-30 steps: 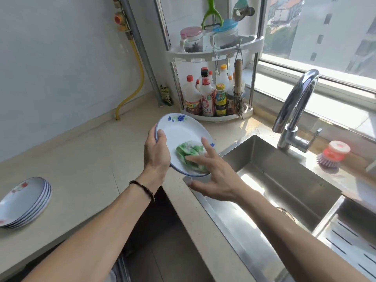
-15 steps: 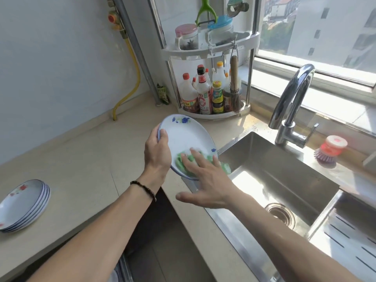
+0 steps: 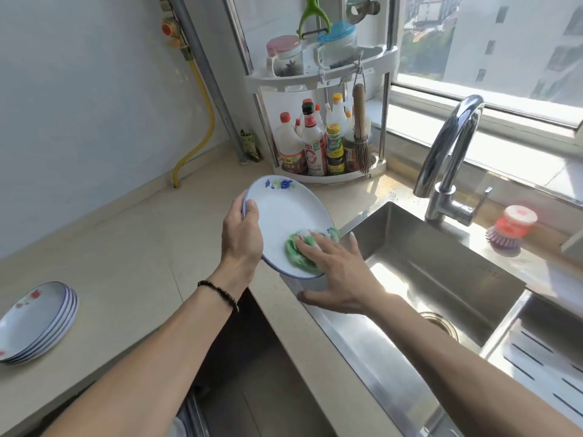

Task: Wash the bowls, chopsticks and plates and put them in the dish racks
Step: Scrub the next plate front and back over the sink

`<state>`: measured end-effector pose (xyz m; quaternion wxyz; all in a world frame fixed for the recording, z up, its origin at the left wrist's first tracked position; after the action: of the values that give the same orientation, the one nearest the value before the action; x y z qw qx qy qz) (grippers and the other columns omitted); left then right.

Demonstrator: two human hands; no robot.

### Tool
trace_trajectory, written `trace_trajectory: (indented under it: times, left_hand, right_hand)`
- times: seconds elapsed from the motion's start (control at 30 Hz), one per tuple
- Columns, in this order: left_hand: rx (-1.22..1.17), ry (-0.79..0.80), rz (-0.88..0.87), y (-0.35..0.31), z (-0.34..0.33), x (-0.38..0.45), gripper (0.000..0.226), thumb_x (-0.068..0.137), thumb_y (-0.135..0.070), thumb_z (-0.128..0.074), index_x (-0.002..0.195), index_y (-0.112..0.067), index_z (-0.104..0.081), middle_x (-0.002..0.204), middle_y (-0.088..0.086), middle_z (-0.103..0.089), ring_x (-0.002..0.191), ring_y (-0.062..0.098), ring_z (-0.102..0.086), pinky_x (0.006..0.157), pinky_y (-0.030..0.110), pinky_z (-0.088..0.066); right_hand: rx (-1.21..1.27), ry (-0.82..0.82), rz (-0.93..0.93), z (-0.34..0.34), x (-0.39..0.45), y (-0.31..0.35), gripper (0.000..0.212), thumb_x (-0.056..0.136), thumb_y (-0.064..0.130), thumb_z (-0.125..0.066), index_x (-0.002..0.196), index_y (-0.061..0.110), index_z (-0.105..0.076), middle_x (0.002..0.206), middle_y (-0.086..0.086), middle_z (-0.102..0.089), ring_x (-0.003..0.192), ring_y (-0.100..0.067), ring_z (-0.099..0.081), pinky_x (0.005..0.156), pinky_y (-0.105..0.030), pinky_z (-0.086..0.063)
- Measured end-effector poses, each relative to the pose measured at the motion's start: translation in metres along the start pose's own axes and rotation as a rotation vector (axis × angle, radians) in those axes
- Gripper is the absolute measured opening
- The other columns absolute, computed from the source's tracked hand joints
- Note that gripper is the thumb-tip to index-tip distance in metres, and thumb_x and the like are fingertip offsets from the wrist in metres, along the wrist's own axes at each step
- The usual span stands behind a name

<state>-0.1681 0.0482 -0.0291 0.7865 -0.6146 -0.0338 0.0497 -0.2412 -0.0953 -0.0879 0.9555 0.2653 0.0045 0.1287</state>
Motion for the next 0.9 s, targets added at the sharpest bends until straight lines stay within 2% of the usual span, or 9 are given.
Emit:
trace_trajectory:
  times: [0.1,0.23,0.3,0.37,0.5,0.6,0.67,0.77,0.9]
  left_hand:
    - [-0.051,-0.037,0.046,0.006,0.004,0.005,0.036,0.109,-0.028,-0.035,0.137,-0.019,-0.055,0.122,0.006,-0.066,0.107,0.022,-0.066,0.085,0.037,-0.058]
    - [-0.086,0.089,0.192,0.018,0.006,0.008,0.031,0.109,-0.032,-0.036,0.128,-0.027,-0.06,0.116,0.006,-0.071,0.101,0.026,-0.07,0.075,0.04,-0.059]
    - [-0.131,0.14,0.308,0.027,0.005,0.012,0.03,0.106,-0.038,-0.041,0.126,-0.027,-0.061,0.118,0.008,-0.072,0.103,0.03,-0.07,0.076,0.044,-0.059]
    - [-0.178,0.142,0.395,0.035,0.004,0.01,0.036,0.102,-0.042,-0.047,0.129,-0.021,-0.06,0.119,0.012,-0.072,0.104,0.033,-0.07,0.075,0.045,-0.06]
    - [-0.243,0.04,0.269,0.033,-0.007,-0.013,0.042,0.094,-0.02,-0.064,0.134,-0.019,-0.051,0.12,0.009,-0.069,0.1,0.026,-0.071,0.065,0.035,-0.06]
    - [-0.312,-0.028,0.152,0.025,-0.022,-0.03,0.047,0.096,-0.026,-0.055,0.141,-0.032,-0.042,0.13,0.002,-0.062,0.113,0.027,-0.066,0.084,0.046,-0.06]
    - [-0.311,-0.112,0.125,0.02,-0.013,-0.021,0.045,0.095,-0.035,-0.047,0.139,-0.032,-0.046,0.132,0.003,-0.061,0.117,0.029,-0.063,0.094,0.056,-0.055]
    - [-0.264,-0.093,0.109,0.016,0.001,-0.01,0.031,0.105,-0.034,-0.039,0.132,-0.031,-0.054,0.126,0.004,-0.065,0.114,0.026,-0.064,0.095,0.058,-0.054]
    - [-0.214,-0.137,0.054,0.013,0.009,-0.009,0.028,0.106,-0.033,-0.037,0.125,-0.031,-0.057,0.123,0.002,-0.066,0.113,0.024,-0.064,0.097,0.052,-0.054]
  right_hand:
    - [0.094,-0.021,0.1,-0.003,-0.003,0.031,0.085,0.084,0.052,-0.069,0.155,0.042,-0.025,0.166,0.004,-0.021,0.153,-0.017,-0.013,0.122,-0.05,0.01]
    - [-0.086,-0.155,0.157,0.014,-0.004,0.006,0.066,0.094,0.037,-0.065,0.152,0.037,-0.036,0.157,-0.002,-0.041,0.148,-0.022,-0.034,0.121,-0.06,-0.001]
    - [-0.211,-0.244,0.204,0.019,-0.005,0.003,0.056,0.093,0.03,-0.064,0.146,0.028,-0.049,0.141,-0.008,-0.059,0.131,-0.028,-0.055,0.117,-0.066,-0.021]
    - [-0.31,-0.335,0.239,0.016,-0.005,0.012,0.05,0.084,0.019,-0.073,0.133,0.021,-0.062,0.115,-0.009,-0.07,0.104,-0.03,-0.068,0.108,-0.06,-0.041]
    - [-0.297,-0.513,0.136,0.031,0.003,0.021,0.051,0.061,0.004,-0.084,0.11,0.017,-0.073,0.087,-0.006,-0.072,0.076,-0.031,-0.069,0.089,-0.05,-0.054]
    - [-0.209,-0.516,0.064,0.034,0.009,0.037,0.052,0.062,0.007,-0.082,0.11,0.022,-0.071,0.089,-0.002,-0.073,0.081,-0.029,-0.072,0.092,-0.052,-0.05]
    - [-0.15,-0.435,0.106,0.028,0.01,0.042,0.05,0.08,0.023,-0.078,0.127,0.032,-0.064,0.109,0.003,-0.072,0.104,-0.025,-0.068,0.103,-0.053,-0.04]
    - [0.045,-0.105,0.015,0.01,0.017,0.006,0.068,0.091,0.063,-0.058,0.152,0.042,-0.034,0.156,0.005,-0.042,0.148,-0.016,-0.03,0.121,-0.055,-0.007]
    - [0.175,0.0,0.0,-0.001,0.014,0.016,0.091,0.077,0.089,-0.038,0.154,0.042,-0.028,0.166,0.006,-0.018,0.154,-0.013,-0.01,0.122,-0.053,0.009]
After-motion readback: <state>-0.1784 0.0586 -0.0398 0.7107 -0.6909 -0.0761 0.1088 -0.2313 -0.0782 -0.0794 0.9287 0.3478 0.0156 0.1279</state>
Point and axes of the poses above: each hand's wrist, its own x-axis towards the middle knuckle, its own z-axis out of the back of the hand, y = z × x, the point moved 10 cm from there along x, towards the middle knuckle
